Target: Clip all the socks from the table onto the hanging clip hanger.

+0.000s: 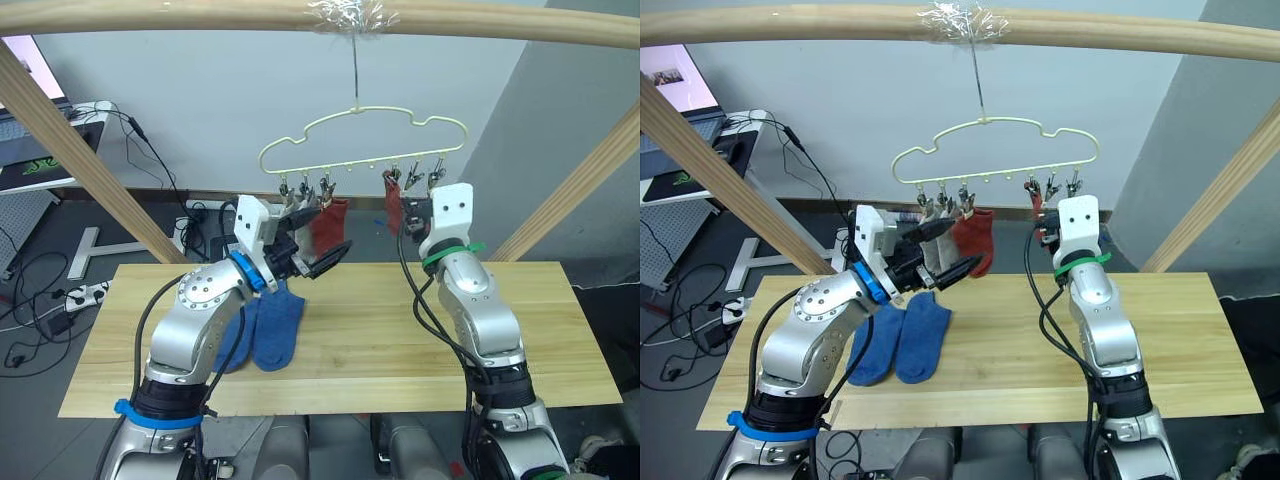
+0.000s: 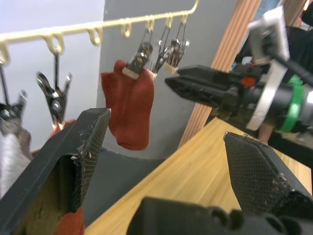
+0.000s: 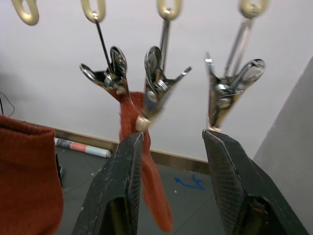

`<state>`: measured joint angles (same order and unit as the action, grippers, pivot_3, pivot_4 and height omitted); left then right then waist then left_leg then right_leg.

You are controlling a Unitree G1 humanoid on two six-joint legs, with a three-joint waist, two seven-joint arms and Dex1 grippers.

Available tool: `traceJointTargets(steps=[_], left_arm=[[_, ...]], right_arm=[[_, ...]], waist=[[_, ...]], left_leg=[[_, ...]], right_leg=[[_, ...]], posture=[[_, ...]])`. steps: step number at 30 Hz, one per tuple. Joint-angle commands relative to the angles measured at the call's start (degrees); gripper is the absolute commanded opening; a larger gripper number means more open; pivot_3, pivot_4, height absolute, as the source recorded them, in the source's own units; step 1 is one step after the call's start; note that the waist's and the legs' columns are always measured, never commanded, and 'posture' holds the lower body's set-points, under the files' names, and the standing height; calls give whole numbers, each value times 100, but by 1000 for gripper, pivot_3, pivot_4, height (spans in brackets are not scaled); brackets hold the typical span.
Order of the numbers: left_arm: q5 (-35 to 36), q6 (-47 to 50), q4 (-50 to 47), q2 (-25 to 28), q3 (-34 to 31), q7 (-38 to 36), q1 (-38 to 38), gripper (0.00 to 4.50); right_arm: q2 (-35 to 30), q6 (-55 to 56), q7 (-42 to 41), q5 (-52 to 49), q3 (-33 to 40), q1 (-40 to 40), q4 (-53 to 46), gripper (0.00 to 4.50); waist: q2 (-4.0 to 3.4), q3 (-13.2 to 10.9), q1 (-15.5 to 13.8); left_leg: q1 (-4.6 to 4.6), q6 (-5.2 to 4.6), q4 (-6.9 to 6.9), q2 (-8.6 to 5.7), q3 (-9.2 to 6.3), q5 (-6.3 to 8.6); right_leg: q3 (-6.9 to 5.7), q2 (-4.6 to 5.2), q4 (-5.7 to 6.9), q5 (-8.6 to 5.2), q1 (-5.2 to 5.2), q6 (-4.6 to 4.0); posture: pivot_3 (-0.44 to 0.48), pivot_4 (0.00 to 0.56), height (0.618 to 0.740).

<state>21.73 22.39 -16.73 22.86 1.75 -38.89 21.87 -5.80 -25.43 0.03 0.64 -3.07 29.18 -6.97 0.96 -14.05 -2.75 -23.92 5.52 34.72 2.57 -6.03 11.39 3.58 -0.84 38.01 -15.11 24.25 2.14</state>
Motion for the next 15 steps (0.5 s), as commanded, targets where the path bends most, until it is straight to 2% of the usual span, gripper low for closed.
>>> traceJointTargets(steps=[1,15], left_arm=[[92,-26,-276,85,-145,15,63,4256],[95,-90,-145,121,-123,47,222,4256]], right_arm=[[62,267,-49,-14,52,255,69,2013],[219,430,13,2,225,801,629,2013]], waist=[[0,0,-24],[0,0,-98]], left_leg=[[0,0,0,0,0,0],[1,0,0,0,1,0]], right_leg=[[0,0,0,0,0,0],[0,0,3,1,0,-2]], posture=[[302,221,740],[303,226,740]])
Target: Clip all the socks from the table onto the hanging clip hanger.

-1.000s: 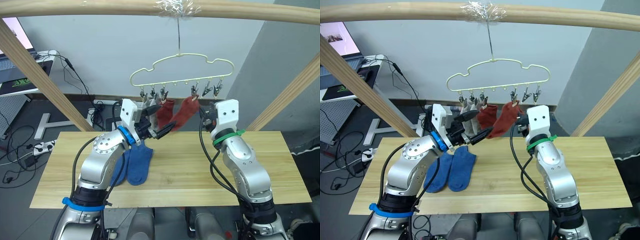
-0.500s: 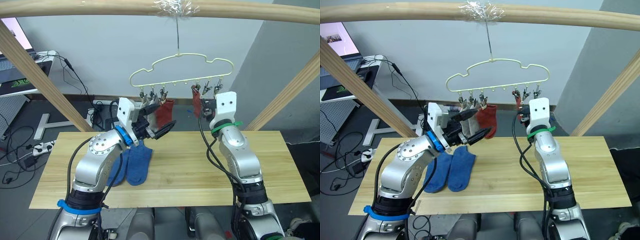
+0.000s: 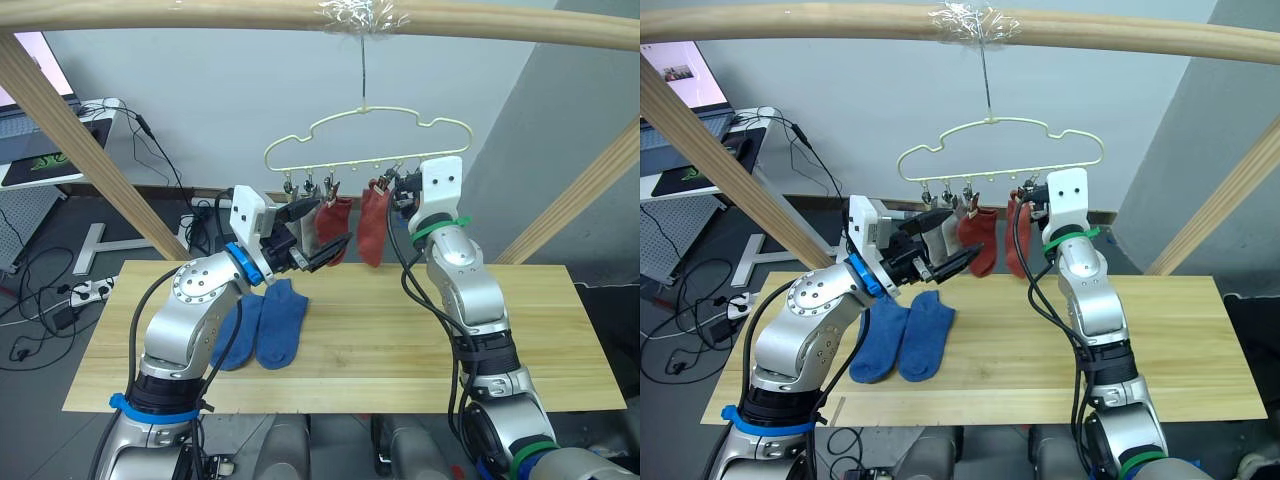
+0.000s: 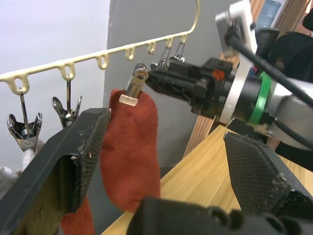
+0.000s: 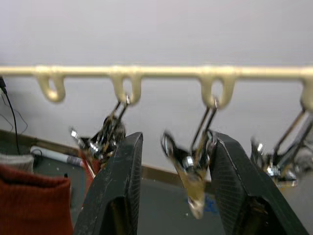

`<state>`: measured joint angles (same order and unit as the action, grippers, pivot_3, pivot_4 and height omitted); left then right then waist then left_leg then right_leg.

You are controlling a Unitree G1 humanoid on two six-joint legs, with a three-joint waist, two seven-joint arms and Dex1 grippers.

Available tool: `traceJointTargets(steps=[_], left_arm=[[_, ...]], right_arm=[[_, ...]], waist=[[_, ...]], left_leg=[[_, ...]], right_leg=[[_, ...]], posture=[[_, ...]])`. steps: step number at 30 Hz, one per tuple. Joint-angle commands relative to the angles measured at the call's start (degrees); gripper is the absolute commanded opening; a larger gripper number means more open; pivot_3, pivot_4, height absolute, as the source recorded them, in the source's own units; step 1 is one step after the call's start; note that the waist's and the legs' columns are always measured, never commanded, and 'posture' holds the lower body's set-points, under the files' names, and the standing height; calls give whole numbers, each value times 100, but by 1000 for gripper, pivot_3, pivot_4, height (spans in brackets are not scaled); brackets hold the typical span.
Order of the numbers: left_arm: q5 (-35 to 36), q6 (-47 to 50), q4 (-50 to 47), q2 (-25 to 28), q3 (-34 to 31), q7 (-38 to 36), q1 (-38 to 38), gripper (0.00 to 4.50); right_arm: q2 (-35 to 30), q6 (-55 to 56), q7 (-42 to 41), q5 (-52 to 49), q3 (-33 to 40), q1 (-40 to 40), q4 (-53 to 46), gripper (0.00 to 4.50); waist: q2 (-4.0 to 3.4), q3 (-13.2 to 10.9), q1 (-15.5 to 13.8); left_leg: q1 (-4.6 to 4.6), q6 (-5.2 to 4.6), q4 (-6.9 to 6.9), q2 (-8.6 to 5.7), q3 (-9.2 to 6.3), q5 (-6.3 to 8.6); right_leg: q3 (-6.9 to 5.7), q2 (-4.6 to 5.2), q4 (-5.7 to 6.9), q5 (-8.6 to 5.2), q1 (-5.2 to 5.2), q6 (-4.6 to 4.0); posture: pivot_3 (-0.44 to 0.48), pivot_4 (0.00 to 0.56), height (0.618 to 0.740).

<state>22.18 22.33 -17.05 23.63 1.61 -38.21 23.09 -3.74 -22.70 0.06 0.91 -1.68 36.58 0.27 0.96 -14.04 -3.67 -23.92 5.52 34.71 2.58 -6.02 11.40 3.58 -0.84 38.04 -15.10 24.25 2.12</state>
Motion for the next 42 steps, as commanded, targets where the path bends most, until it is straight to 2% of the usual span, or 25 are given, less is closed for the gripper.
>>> traceJointTargets(steps=[1,21,24,27,42], left_arm=[[51,-86,-104,46,-110,-23,112,4256],[248,-13,-366,-25,-19,-5,448,4256],[250,-22,-340,-43,2,2,501,4256],[254,-27,-351,-43,3,-5,486,4256],[99,-35,-345,50,108,-15,287,4256]], right_arm=[[5,162,10,-26,103,55,-88,2013],[-2,201,-50,-56,192,211,112,2013],[-11,231,-65,-37,193,247,154,1415],[-9,247,-62,-4,177,265,159,550],[-117,-13,-126,-41,259,279,124,550]], waist=[[0,0,-11],[0,0,-76],[0,0,-76],[0,0,-76],[0,0,-75]], left_leg=[[0,0,0,0,0,0],[2,0,1,0,2,0],[2,0,1,0,2,0],[2,0,1,0,2,0],[2,0,2,0,3,0]], right_leg=[[0,0,0,0,0,0],[2,0,4,10,0,-16],[2,-1,4,10,0,-16],[2,-1,4,11,0,-18],[2,-1,5,12,0,-21]], posture=[[303,228,740],[305,231,740],[302,231,740],[302,231,740],[304,232,740]])
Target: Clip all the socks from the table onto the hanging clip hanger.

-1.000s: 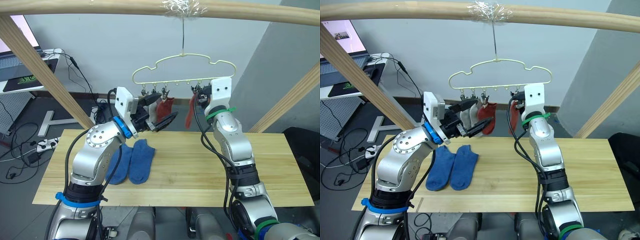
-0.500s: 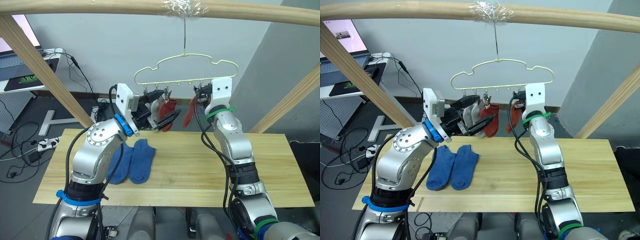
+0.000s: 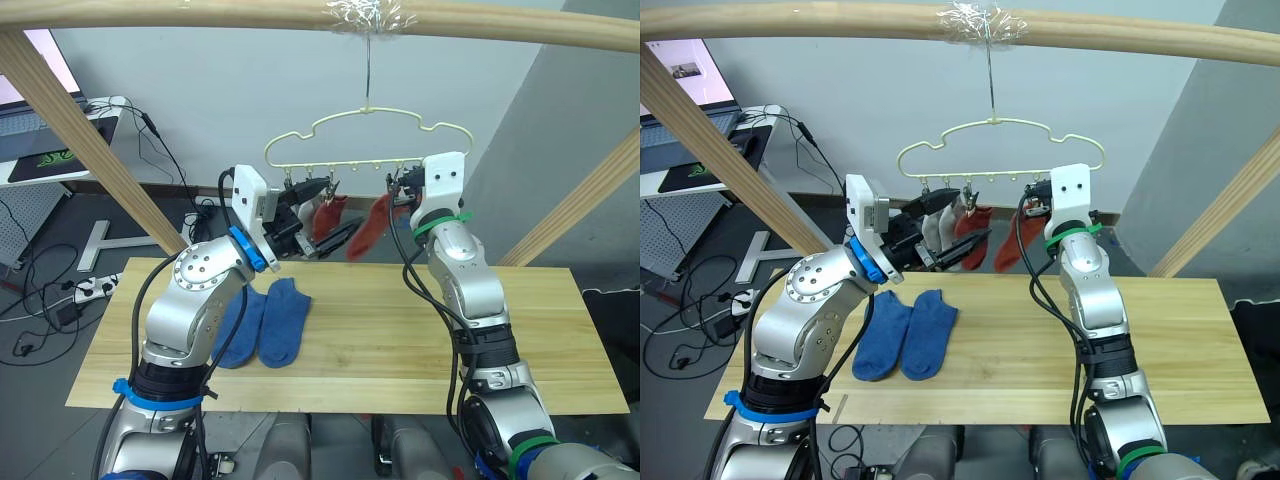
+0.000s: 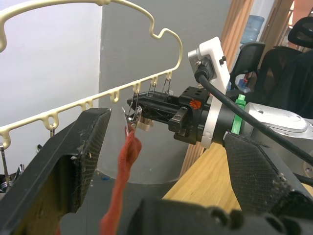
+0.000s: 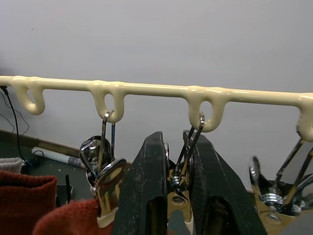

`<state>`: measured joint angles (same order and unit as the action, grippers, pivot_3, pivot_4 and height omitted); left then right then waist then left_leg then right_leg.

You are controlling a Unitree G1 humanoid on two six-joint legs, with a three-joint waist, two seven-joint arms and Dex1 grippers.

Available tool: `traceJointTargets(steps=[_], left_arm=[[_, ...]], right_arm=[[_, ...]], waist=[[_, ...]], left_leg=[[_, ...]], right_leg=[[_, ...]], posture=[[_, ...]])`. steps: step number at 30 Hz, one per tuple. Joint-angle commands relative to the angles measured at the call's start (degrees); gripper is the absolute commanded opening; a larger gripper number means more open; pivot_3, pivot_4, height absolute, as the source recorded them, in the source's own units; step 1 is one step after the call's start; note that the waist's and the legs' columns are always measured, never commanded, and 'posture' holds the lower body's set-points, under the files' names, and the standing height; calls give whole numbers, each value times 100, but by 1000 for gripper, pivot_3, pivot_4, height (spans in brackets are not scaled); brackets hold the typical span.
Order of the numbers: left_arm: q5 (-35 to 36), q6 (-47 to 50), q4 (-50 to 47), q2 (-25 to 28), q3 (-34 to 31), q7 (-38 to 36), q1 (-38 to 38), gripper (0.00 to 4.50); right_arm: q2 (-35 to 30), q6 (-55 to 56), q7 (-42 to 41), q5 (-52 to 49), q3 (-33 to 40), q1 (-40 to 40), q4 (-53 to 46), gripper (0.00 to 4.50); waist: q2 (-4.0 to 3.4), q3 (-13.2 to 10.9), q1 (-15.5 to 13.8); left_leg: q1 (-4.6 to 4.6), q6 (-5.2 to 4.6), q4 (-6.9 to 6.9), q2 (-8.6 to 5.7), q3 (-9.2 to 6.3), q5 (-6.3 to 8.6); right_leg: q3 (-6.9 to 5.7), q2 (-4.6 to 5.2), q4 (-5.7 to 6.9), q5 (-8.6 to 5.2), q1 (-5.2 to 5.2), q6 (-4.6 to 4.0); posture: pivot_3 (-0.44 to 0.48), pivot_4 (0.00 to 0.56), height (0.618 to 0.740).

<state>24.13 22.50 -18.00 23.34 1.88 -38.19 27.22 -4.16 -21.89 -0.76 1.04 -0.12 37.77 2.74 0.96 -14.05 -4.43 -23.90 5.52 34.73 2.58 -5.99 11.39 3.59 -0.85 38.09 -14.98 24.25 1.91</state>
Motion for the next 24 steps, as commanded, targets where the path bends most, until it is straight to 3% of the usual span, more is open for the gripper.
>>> traceJointTargets(steps=[1,5,8,10,19,23,24], left_arm=[[-211,17,-186,156,151,-1,-297,4256],[-642,438,237,329,295,375,-1010,4256],[-1262,139,878,425,486,636,-1492,4256],[-1595,37,1319,383,591,887,-1636,4256],[-2179,-446,3167,-478,795,1443,-1291,4256],[-2435,-668,3875,-646,883,1498,-1083,4256],[-2497,-619,3979,-632,952,1438,-1079,4066]], right_arm=[[-101,-242,-95,-132,166,167,-164,550],[-236,-860,-360,-463,364,200,-412,550],[-385,-1197,-537,-617,405,205,-630,145],[-480,-1379,-637,-654,377,187,-748,110],[-541,-1893,-624,-719,336,33,-1186,110],[-503,-1967,-597,-710,326,33,-1236,110],[-494,-1981,-592,-706,324,45,-1239,110]], waist=[[-1,0,4],[-3,0,4],[-5,-1,4],[-6,-1,4],[-6,-1,-14],[-6,-1,-6],[-7,-1,-4]], left_leg=[[0,0,0,0,0,0],[6,-1,-1,0,5,0],[6,-1,-1,1,2,1],[6,-1,0,1,2,0],[2,-1,2,0,4,0],[7,-2,1,0,1,0],[8,-2,1,0,2,0]], right_leg=[[0,0,0,0,0,0],[6,0,3,2,0,-3],[3,-1,4,-2,0,3],[3,-1,3,-7,0,10],[3,1,1,-10,0,16],[1,0,8,-4,0,6],[1,-1,10,-4,-1,6]], posture=[[304,232,740],[287,240,740],[278,242,740],[278,242,740],[266,245,740],[256,242,740],[251,241,740]])
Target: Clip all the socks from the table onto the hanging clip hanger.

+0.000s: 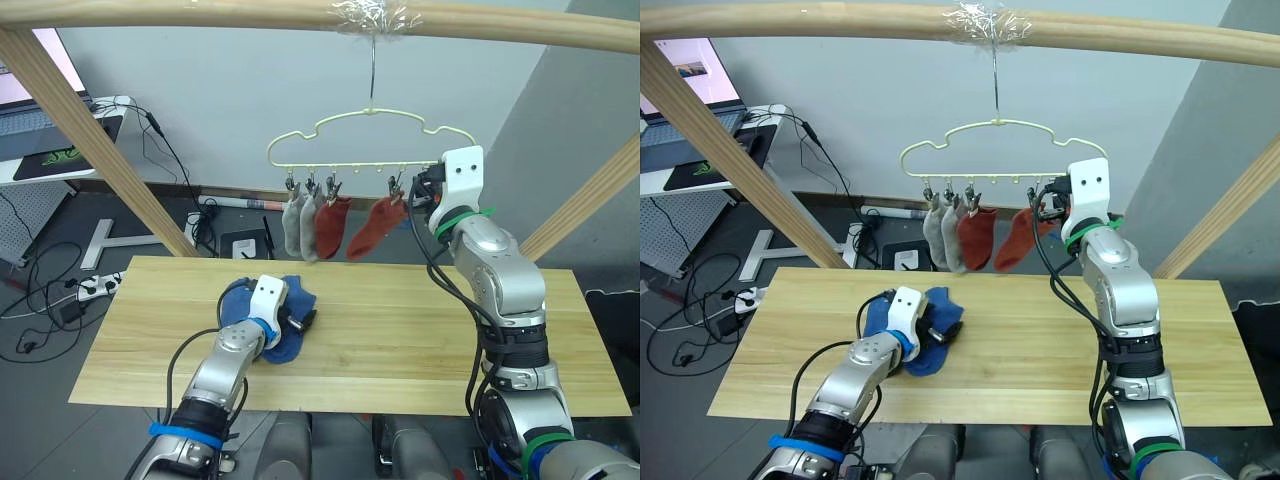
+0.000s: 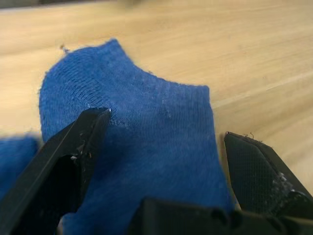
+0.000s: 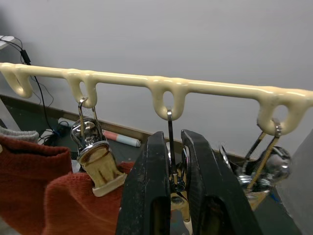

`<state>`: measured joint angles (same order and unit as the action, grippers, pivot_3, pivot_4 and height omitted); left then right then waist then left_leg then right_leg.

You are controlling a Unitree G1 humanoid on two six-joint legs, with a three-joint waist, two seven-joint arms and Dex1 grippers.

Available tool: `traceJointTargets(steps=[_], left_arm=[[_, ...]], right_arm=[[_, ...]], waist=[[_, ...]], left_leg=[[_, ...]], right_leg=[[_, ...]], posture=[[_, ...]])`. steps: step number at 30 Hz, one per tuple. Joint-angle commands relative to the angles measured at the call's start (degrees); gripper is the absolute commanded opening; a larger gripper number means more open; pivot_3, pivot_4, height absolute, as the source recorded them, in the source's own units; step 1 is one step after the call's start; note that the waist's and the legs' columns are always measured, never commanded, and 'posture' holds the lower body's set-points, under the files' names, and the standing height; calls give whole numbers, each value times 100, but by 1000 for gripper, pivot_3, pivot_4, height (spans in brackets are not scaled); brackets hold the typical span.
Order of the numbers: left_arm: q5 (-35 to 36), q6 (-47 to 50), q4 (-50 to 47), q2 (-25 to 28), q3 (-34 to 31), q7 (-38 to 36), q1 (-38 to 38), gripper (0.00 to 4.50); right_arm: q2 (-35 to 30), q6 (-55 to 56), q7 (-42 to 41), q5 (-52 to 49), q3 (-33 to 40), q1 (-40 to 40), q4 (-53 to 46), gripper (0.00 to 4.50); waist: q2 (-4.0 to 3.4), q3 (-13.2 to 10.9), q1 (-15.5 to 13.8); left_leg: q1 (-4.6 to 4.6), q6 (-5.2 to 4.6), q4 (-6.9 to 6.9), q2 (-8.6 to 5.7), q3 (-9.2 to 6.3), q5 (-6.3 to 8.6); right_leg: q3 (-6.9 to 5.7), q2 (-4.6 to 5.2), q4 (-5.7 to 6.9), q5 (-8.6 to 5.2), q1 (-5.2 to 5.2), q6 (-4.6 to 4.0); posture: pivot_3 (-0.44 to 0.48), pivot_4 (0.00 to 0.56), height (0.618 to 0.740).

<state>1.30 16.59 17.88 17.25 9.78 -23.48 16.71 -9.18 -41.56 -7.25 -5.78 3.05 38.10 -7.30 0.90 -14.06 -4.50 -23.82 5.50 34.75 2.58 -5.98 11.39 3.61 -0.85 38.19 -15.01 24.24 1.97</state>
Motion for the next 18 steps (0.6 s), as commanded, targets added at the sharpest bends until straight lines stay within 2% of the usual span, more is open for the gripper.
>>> traceJointTargets(steps=[1,10,15,18], left_arm=[[-259,-1,465,-13,208,-81,-26,3856],[-268,-72,208,132,263,-532,-323,1488],[180,-301,-639,-68,191,-956,-597,50],[448,-309,-1384,-298,203,-1097,-567,20]], right_arm=[[15,-26,59,-20,6,20,-238,110],[-64,-159,-11,-87,136,7,-277,110],[-147,-938,-193,-587,531,190,-378,110],[-37,-2168,-60,-1189,1277,652,-362,110]], waist=[[-3,2,8],[-11,7,23],[-11,7,10],[-9,5,-3]], left_leg=[[1,0,1,0,1,0],[9,0,2,0,3,0],[5,0,1,-2,5,0],[-2,0,7,-2,0,0]], right_leg=[[1,0,1,0,-1,1],[3,1,2,-6,-9,11],[4,4,-5,-5,-9,9],[0,4,-1,2,-6,-4]], posture=[[251,241,740],[243,239,740],[235,235,740],[232,235,740]])
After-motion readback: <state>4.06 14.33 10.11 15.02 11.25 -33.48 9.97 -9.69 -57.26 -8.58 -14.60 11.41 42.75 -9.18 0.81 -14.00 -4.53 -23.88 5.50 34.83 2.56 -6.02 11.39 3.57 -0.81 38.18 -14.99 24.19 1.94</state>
